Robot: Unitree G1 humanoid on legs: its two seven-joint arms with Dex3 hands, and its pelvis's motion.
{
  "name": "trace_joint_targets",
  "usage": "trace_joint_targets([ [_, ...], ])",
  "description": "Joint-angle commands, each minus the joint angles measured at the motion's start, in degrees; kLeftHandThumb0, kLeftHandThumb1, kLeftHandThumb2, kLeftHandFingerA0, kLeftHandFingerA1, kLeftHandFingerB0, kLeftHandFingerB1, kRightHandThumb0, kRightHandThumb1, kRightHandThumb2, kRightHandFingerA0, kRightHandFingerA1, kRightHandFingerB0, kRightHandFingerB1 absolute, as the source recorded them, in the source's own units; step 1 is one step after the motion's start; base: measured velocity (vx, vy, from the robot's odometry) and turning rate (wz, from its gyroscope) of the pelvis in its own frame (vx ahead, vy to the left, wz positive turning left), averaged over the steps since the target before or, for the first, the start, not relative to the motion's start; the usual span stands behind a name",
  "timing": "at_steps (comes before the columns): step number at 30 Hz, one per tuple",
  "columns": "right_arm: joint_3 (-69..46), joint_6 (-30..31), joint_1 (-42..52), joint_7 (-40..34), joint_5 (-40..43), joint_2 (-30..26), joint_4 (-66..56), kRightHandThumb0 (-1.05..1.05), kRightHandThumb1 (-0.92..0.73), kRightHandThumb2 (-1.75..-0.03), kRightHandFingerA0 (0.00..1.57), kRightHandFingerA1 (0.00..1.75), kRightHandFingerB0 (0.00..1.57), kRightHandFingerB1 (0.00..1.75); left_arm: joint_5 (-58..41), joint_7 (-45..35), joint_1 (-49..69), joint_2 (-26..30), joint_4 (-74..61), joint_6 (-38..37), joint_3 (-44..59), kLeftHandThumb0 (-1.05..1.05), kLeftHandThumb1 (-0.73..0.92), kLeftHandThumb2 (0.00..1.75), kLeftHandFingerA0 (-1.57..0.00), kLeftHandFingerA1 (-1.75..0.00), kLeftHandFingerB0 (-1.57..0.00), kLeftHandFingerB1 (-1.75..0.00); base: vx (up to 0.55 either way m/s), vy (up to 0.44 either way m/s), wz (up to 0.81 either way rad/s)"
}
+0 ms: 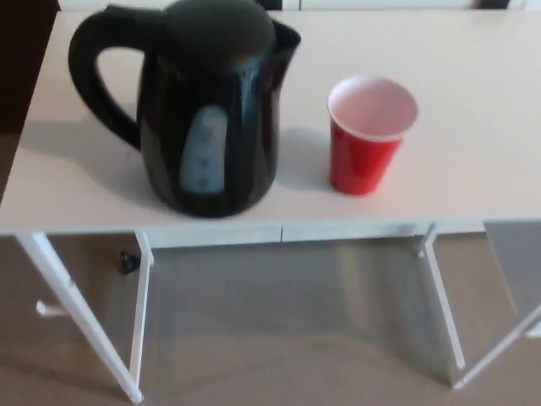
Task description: The robot walk towards a table in front and uses its left hand to pick up the pot from the base and pour water to the cup on the right hand side
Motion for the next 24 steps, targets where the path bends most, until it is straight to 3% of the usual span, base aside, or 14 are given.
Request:
trace_joint_targets([
  [1,-0.78,-0.3,0.97,0.05,0.71,-0.32,0.17,-0.38,-0.65,-0.58,0.68,0.56,0.44,0.42,0.76,-0.15,0.14,1.3,0.0,0.42,0.0,-0.46,0.57,0.8,-0.55,-0.51,-0.39,-0.46,0.35,-0.077,0.24],
  [5,-0.99,-0.29,0.94,0.05,0.7,-0.17,0.15,-0.37,-0.65,-0.59,0.68,0.56,0.44,0.42,0.36,-0.58,-0.28,1.55,0.18,1.5,0.35,-0.47,0.57,0.81,-0.55,-0.51,-0.39,-0.45,0.39,-0.19,0.09],
  [6,-1.16,-0.53,1.21,0.2,0.94,0.04,0.47,-0.38,-0.65,-0.58,0.68,0.56,0.45,0.43,0.5,-0.77,-1.2,2.37,1.63,2.36,0.5,-0.41,0.65,0.6,-0.62,-0.39,-0.46,-0.35,0.35,-0.227,-0.02],
  [7,-1.23,-0.63,1.32,0.27,1.04,0.13,0.61,-0.38,-0.65,-0.58,0.68,0.56,0.45,0.43,0.56,-0.86,-1.61,2.72,2.3,2.7,0.57,-0.41,0.65,0.6,-0.62,-0.39,-0.46,-0.35,0.34,-0.219,-0.02],
  [8,-1.21,-0.58,1.37,0.28,1.01,0.12,0.47,-0.38,-0.66,-0.58,0.69,0.56,0.45,0.42,1.39,-0.42,-2.58,3.34,3.45,2.63,0.21,-0.49,0.55,0.82,-0.57,-0.53,-0.42,-0.48,0.32,-0.204,-0.08],
  [9,-1.22,-0.56,1.38,0.28,0.99,0.12,0.42,-0.38,-0.66,-0.58,0.69,0.56,0.45,0.42,1.74,-0.24,-3.06,3.62,4.07,2.54,0.05,-0.49,0.55,0.82,-0.57,-0.53,-0.42,-0.48,0.32,-0.194,-0.11],
  [10,-1.21,-0.31,1.42,0.22,0.94,0.12,0.24,-0.38,-0.66,-0.58,0.68,0.55,0.45,0.42,1.76,-0.26,-3.18,3.65,4.34,2.44,-0.03,-0.42,0.64,0.6,-0.65,-0.41,-0.47,-0.36,0.31,-0.184,-0.14],
  [15,-1.26,-0.67,1.45,0.15,0.92,0.2,0.35,-0.37,-0.66,-0.58,0.68,0.56,0.45,0.43,2.31,0.07,-3.66,4.07,4.98,2.67,-0.79,-0.43,0.64,0.6,-0.65,-0.41,-0.46,-0.35,0.22,-0.037,-0.19],
  [17,-1.25,-0.28,1.32,0.08,0.92,0.39,0.38,-0.37,-0.66,-0.59,0.7,0.57,0.45,0.43,5.11,-0.16,-3.9,5.9,1.7,10.65,-3.1,-0.47,0.68,0.61,-0.59,-0.39,-0.42,-0.34,0.1,0.219,0.08],
  [24,-1.6,-0.92,0.92,0.63,1.36,0.46,1.33,-0.37,-0.66,-0.58,0.67,0.55,0.45,0.43,8.93,-4.48,-5.96,10.28,1.56,16.75,-9.5,-0.57,0.72,0.63,-0.65,-0.44,-0.48,-0.35,0.03,0.111,-0.01],
])
